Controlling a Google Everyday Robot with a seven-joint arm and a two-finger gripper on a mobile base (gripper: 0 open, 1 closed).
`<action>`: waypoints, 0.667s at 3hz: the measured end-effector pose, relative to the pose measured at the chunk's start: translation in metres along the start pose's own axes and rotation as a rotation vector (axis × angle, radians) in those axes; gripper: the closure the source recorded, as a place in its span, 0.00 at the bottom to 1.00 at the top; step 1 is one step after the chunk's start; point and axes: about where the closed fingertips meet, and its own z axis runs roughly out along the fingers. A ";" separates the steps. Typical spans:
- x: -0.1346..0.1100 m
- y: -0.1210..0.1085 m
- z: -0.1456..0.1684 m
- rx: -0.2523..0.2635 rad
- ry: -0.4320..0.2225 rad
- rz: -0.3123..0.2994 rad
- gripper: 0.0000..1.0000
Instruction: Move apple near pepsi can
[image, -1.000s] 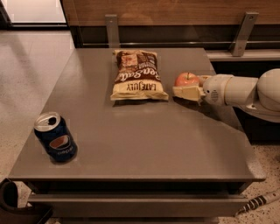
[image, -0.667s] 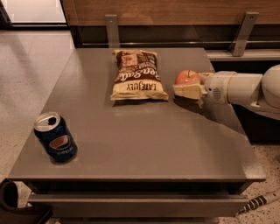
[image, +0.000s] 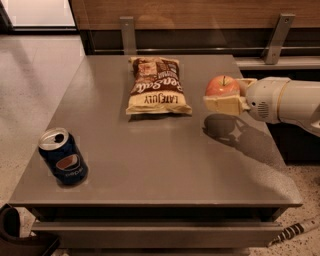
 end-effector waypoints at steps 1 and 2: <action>0.003 0.049 -0.020 -0.025 -0.010 -0.016 1.00; 0.013 0.111 -0.028 -0.105 -0.030 -0.030 1.00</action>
Offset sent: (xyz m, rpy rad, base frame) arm -0.1689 0.1027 -0.0223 0.0628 -0.0087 0.2315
